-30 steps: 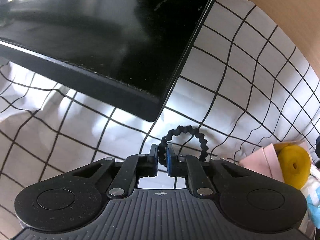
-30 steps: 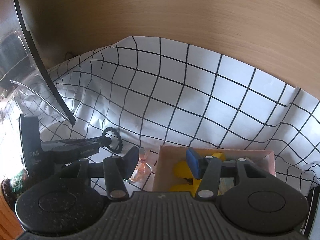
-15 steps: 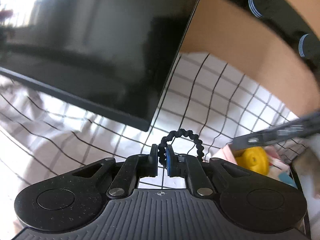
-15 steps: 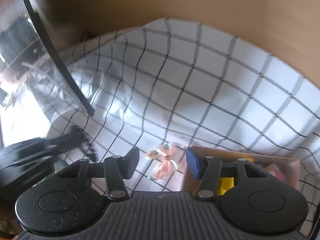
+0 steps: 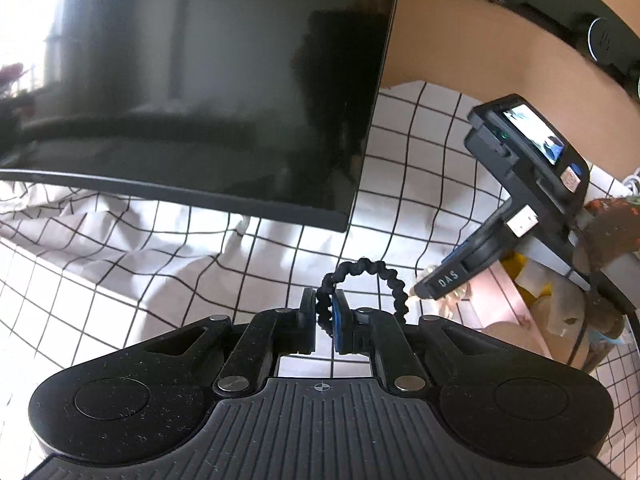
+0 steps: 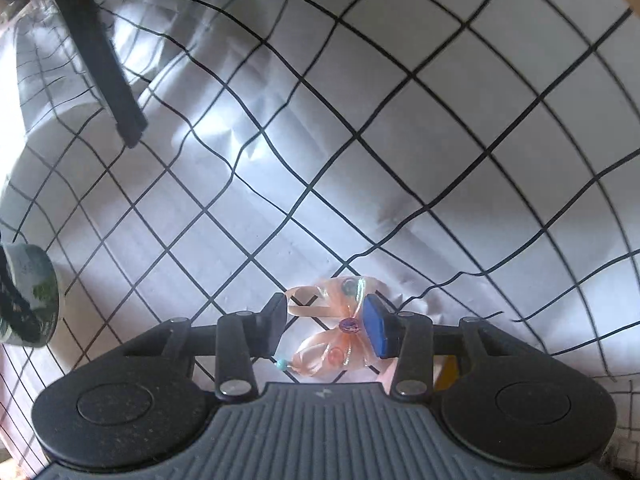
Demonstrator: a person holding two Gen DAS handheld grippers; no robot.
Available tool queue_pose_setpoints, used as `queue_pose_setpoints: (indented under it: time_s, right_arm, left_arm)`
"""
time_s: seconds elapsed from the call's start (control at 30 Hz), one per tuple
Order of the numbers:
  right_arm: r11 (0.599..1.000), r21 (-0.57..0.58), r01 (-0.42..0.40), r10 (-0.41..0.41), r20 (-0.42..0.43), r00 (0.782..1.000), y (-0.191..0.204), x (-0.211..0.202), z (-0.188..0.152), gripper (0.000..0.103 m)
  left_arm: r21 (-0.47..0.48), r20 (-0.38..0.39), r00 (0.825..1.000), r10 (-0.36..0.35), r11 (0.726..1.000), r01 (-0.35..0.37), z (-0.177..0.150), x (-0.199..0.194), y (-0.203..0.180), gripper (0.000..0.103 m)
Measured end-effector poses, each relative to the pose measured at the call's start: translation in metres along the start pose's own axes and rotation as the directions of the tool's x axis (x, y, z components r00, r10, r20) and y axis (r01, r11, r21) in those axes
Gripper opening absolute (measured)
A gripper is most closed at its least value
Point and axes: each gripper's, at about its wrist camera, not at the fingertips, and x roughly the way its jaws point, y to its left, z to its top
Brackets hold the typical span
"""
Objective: Organize soft objects
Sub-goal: 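Grasp the pink ribbon bow with the right tool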
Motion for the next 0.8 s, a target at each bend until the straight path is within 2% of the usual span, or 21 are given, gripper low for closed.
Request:
queue_pose_setpoints:
  time_s: [0.1, 0.13, 0.2, 0.23, 0.27, 0.33, 0.4, 0.5, 0.63, 0.8]
  right_arm:
    - [0.998, 0.032, -0.054, 0.055, -0.026, 0.998, -0.001, 0.005, 0.0, 0.042]
    - [0.993, 0.045, -0.109, 0.111, -0.042, 0.993, -0.001, 0.007, -0.001, 0.042]
    - [0.96, 0.093, -0.266, 0.27, -0.04, 0.962, -0.008, 0.003, -0.002, 0.042]
    - [0.942, 0.112, -0.318, 0.321, -0.011, 0.947, -0.013, -0.004, -0.002, 0.042]
    - [0.937, 0.112, -0.332, 0.333, 0.017, 0.943, -0.017, -0.012, -0.002, 0.042]
    - [0.958, 0.071, -0.279, 0.276, 0.059, 0.959, -0.021, -0.028, -0.002, 0.042]
    - [0.977, 0.03, -0.213, 0.211, 0.059, 0.976, -0.023, -0.033, -0.002, 0.042]
    - [0.983, 0.016, -0.184, 0.184, 0.017, 0.983, -0.024, -0.023, -0.006, 0.042]
    - [0.993, -0.082, -0.083, 0.08, -0.04, 0.996, -0.007, -0.002, -0.017, 0.042]
    - [0.987, -0.155, -0.039, 0.029, -0.064, 0.998, -0.001, 0.004, -0.023, 0.041]
  left_arm:
    - [-0.011, -0.017, 1.0, -0.015, 1.0, 0.015, -0.005, 0.004, -0.001, 0.01]
    - [-0.015, -0.021, 1.0, -0.017, 1.0, 0.017, -0.005, 0.005, -0.001, 0.01]
    - [-0.026, -0.026, 0.999, -0.025, 0.999, 0.024, -0.007, 0.007, 0.0, 0.01]
    - [-0.028, -0.026, 0.999, -0.027, 0.999, 0.026, -0.007, 0.007, 0.0, 0.01]
    - [-0.027, -0.025, 0.999, -0.027, 0.999, 0.026, -0.007, 0.008, 0.0, 0.01]
    - [-0.028, -0.026, 0.999, -0.024, 0.999, 0.023, -0.007, 0.007, 0.0, 0.01]
    - [-0.029, -0.027, 0.999, -0.024, 0.999, 0.023, -0.008, 0.007, 0.001, 0.01]
    - [-0.024, -0.034, 0.999, -0.028, 0.999, 0.028, -0.009, 0.006, 0.001, 0.01]
    - [-0.018, -0.043, 0.999, -0.022, 1.0, 0.022, -0.01, 0.005, 0.001, 0.01]
    - [-0.024, -0.04, 0.999, -0.02, 1.0, 0.019, -0.012, 0.003, 0.003, 0.01]
